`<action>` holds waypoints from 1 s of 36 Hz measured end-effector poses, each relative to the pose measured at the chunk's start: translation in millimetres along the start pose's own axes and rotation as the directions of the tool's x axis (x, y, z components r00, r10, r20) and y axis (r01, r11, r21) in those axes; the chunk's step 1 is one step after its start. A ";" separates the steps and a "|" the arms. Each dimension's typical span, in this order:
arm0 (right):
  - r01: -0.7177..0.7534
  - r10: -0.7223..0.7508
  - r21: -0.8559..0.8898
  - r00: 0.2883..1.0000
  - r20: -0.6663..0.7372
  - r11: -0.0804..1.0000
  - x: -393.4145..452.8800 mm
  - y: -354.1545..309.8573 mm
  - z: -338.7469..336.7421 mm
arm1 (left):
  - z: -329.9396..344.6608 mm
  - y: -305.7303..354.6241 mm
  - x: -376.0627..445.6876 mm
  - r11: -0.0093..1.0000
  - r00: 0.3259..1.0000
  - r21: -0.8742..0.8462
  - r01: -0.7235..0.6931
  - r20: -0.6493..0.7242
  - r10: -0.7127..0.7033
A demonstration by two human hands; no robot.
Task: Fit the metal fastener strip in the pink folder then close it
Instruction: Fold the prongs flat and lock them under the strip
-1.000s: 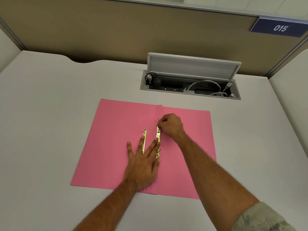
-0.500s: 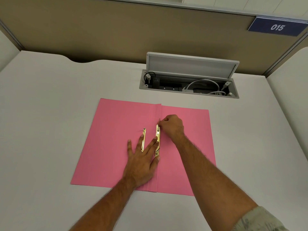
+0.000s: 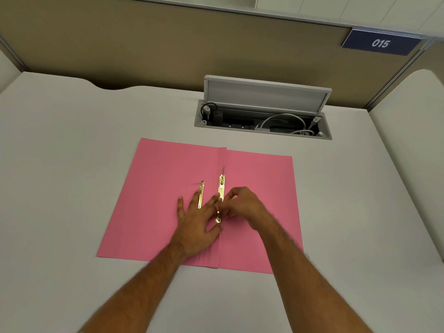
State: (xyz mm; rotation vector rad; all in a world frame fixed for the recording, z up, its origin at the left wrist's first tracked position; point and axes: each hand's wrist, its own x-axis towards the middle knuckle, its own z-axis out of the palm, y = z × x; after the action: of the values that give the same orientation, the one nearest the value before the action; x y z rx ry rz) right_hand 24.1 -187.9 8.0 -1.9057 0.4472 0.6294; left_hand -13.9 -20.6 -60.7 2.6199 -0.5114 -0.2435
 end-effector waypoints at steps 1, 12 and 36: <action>0.007 -0.007 -0.012 1.000 0.006 1.000 -1.9 0.9 0.0 | -1.2 0.2 0.1 1.000 1.000 -0.003 0.004 0.002 -0.004; 0.323 -0.389 -0.369 0.913 -0.121 0.872 -22.7 40.0 16.7 | -1.2 -5.7 3.4 1.000 0.997 0.002 0.005 0.073 -0.005; 0.236 -0.375 -0.464 0.897 -0.234 0.854 -44.6 47.1 54.5 | -4.0 -2.0 1.9 1.000 0.997 0.018 0.006 0.074 -0.008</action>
State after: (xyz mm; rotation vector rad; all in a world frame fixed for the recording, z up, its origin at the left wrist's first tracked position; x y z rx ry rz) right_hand -50.2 -155.5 -16.8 -2.4516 0.1962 0.2069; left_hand -10.5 -18.1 -58.3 2.6381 -0.5315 -0.3406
